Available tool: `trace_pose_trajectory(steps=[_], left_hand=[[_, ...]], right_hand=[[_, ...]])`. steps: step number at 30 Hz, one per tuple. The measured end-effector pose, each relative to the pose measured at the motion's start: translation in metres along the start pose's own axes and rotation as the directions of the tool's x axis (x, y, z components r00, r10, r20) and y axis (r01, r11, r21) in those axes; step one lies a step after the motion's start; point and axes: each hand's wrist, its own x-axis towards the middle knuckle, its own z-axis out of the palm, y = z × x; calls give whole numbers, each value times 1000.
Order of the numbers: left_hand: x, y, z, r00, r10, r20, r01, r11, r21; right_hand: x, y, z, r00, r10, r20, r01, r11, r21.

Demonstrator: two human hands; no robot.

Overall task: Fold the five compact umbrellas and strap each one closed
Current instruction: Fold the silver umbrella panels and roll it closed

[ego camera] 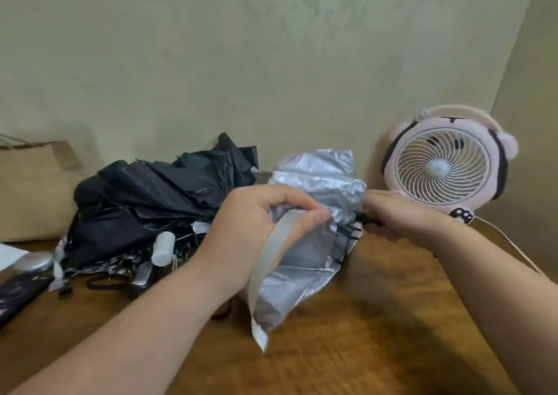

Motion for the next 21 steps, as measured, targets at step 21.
trace_pose_trajectory(steps=[21], left_hand=[[-95,-36,-17,949,-279,149,245,946,211]], right_hand=[[-19,43,26,990,-143,-11,96,717,-691]])
